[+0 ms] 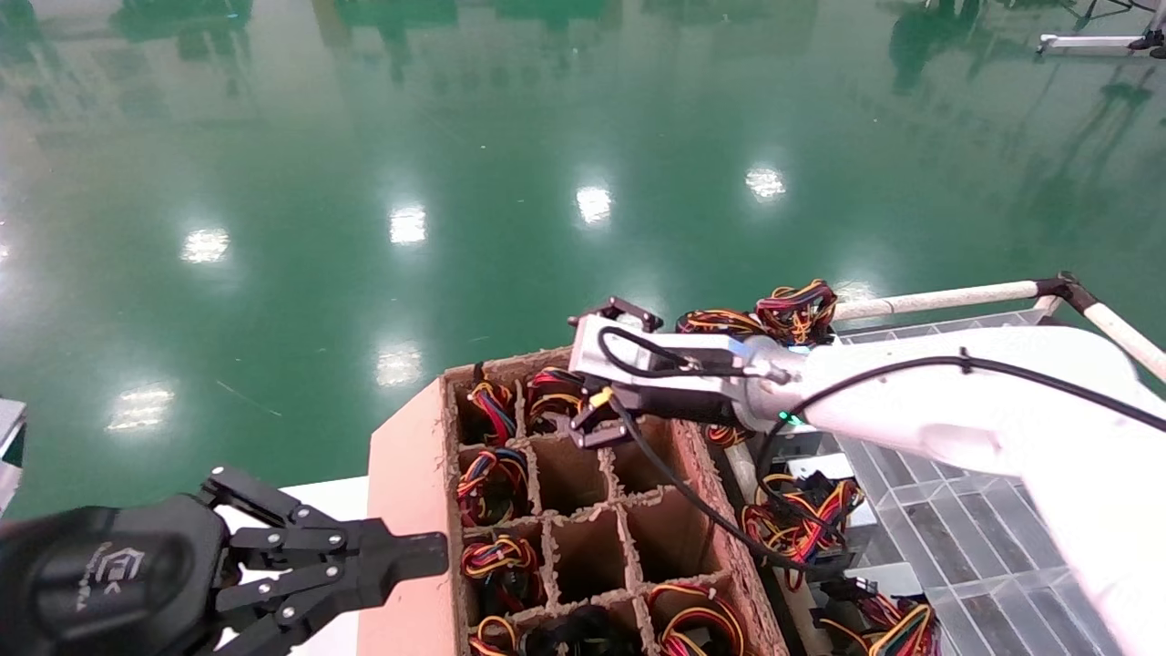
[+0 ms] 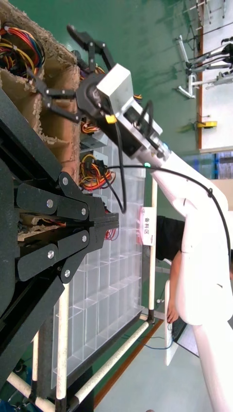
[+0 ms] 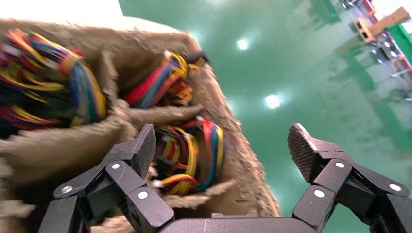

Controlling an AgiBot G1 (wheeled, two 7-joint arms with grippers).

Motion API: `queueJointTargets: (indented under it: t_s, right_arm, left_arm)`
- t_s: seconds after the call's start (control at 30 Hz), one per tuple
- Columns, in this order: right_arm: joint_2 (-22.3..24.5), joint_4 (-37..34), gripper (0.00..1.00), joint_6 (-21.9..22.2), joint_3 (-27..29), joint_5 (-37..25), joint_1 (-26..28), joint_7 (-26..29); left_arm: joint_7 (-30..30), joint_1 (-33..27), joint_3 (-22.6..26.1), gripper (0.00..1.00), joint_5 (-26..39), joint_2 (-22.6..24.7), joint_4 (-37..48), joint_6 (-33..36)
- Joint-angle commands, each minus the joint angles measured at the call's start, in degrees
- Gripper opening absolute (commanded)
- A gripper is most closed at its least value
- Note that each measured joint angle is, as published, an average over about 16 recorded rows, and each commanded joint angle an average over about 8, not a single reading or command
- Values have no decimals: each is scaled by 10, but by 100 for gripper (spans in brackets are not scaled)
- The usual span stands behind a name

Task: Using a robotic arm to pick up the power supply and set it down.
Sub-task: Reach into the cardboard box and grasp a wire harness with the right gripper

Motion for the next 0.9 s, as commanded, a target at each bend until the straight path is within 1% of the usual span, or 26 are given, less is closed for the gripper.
queueJointTargets:
  t_s: [0.03,0.13,0.2,0.27,0.33,0.5,0.9]
  right_arm:
    - [-14,-18,0,16,-3,-10,8,-14]
    - [-27,-48,0,28,-6,-16,16,-29]
    - [-35,-66,0,34,-7,-18,21,-39]
    - [-41,-84,0,39,-7,-18,25,-51]
    - [-47,-99,0,43,-8,-16,29,-63]
    - [-57,-124,0,48,-8,-4,35,-89]
    - [-61,-153,0,56,-22,28,41,-117]
  left_arm:
    - [0,0,0,17,0,0,0,0]
    - [0,0,0,31,0,0,0,0]
    - [0,0,0,39,0,0,0,0]
    - [0,0,0,46,0,0,0,0]
    - [0,0,0,51,0,0,0,0]
    - [0,0,0,55,0,0,0,0]
    - [0,0,0,56,0,0,0,0]
